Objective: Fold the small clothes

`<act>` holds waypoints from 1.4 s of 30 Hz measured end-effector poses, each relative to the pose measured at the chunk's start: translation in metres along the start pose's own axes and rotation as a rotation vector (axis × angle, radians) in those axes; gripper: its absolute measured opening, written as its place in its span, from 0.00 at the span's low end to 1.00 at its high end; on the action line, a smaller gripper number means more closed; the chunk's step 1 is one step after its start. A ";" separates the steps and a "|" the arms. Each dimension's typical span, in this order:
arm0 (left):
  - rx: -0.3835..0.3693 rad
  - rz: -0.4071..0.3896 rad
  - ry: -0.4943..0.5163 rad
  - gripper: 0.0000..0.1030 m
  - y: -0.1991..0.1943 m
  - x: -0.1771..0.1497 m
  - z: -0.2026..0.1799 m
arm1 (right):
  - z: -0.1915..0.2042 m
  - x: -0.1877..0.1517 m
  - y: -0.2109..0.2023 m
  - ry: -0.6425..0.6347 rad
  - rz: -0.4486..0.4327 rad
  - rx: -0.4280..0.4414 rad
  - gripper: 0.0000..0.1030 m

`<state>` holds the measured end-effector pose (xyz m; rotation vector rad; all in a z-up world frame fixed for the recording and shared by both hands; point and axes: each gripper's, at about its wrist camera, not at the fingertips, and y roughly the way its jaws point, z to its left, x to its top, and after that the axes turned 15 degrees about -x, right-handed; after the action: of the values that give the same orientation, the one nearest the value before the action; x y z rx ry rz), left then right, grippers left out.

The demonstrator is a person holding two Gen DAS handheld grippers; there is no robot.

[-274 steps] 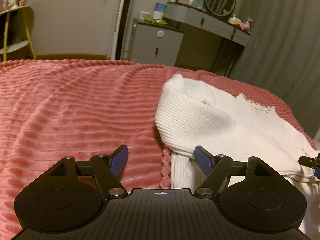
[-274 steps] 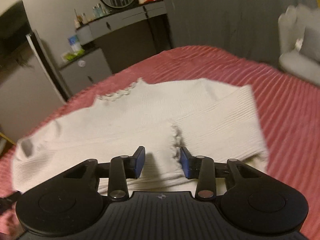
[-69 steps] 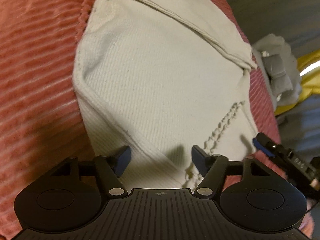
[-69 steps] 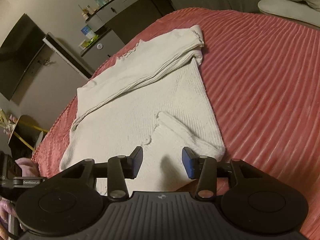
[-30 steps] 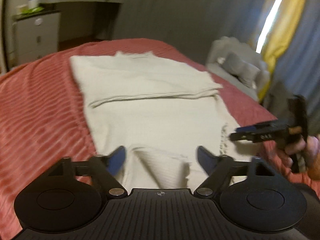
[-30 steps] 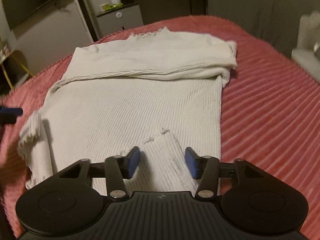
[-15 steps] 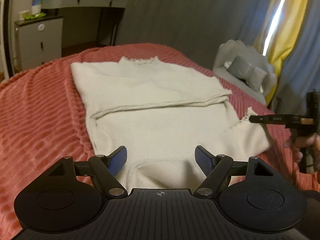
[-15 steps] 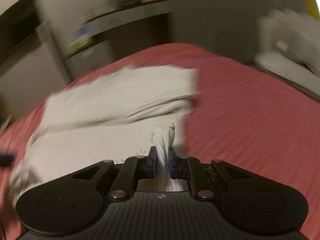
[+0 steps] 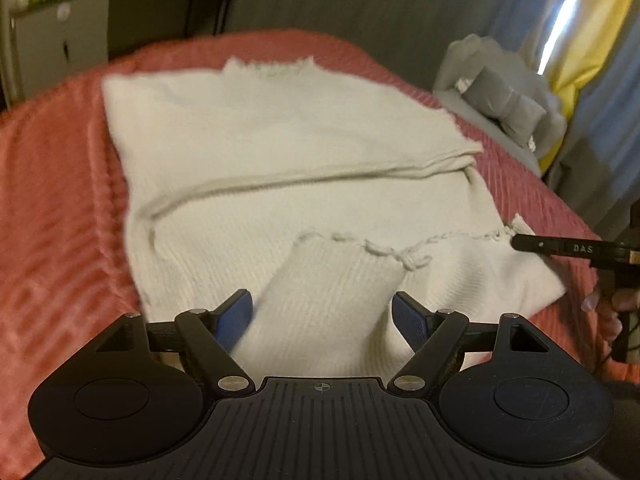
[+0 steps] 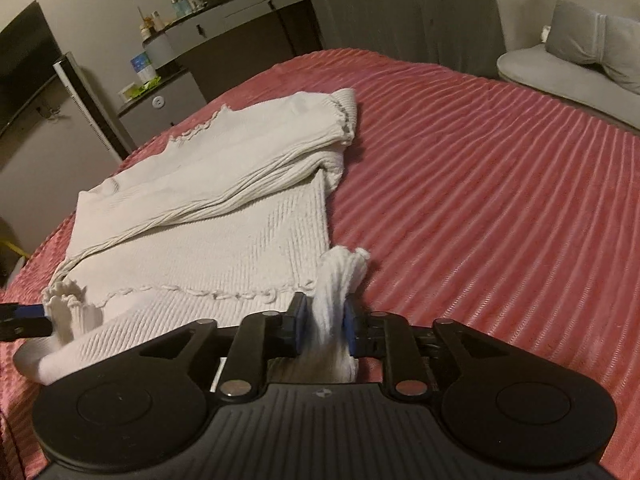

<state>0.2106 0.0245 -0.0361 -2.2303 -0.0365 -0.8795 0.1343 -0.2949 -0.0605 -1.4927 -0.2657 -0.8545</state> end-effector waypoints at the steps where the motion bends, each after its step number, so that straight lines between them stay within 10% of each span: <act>1: -0.014 -0.003 -0.011 0.79 0.003 0.000 0.001 | 0.001 0.001 0.001 0.003 0.005 0.007 0.21; 5: 0.007 -0.008 0.009 0.40 0.007 -0.001 -0.004 | -0.001 0.001 0.007 0.005 0.029 0.014 0.21; 10: 0.094 -0.002 0.037 0.17 0.008 0.000 -0.018 | 0.005 0.000 -0.004 -0.029 -0.051 -0.026 0.12; 27: 0.273 -0.302 0.033 0.15 -0.041 0.084 0.005 | 0.074 0.091 -0.006 -0.126 -0.323 -0.044 0.11; 35: 0.381 -0.270 -0.024 0.15 0.000 0.088 0.051 | 0.099 0.122 0.061 -0.163 -0.228 -0.078 0.12; 42: 0.309 -0.261 -0.024 0.25 0.006 0.068 0.066 | 0.086 0.104 0.085 -0.157 -0.120 -0.029 0.26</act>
<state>0.3032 0.0468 -0.0319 -1.9710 -0.4541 -0.9153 0.2897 -0.2609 -0.0481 -1.5856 -0.4654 -0.8399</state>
